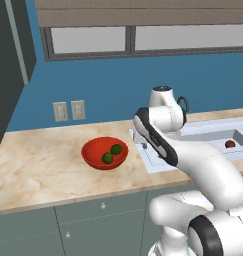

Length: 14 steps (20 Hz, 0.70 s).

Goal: Pick the limes from the cabinet and place them in one bowl. Pick the apple from the sink and place it in the other bowl.

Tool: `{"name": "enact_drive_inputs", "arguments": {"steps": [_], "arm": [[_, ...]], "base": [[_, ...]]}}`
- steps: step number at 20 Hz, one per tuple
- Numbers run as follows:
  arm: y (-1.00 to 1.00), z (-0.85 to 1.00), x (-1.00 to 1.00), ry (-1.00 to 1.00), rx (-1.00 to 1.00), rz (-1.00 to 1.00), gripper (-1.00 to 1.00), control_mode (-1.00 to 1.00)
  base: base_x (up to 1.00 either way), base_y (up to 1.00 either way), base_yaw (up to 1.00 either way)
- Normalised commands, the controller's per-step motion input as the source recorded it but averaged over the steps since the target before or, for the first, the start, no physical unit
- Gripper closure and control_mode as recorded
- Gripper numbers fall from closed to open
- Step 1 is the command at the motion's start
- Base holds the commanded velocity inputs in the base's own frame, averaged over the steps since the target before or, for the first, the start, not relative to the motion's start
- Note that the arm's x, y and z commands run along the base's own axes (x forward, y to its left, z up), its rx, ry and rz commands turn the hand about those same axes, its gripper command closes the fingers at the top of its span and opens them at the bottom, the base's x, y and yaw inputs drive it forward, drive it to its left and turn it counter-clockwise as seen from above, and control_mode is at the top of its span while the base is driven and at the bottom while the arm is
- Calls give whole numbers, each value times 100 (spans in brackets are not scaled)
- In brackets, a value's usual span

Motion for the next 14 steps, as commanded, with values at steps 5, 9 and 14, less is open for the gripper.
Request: {"name": "enact_drive_inputs", "arguments": {"steps": [5,9,14], "arm": [[-17,43,-51,-25,-1,-8,-100,-100],[-8,40,-55,-24,0,-5,-100,-100],[-5,38,-36,-3,0,0,-100,-100]], "base": [[0,0,0],[0,0,0],[0,0,0]]}}
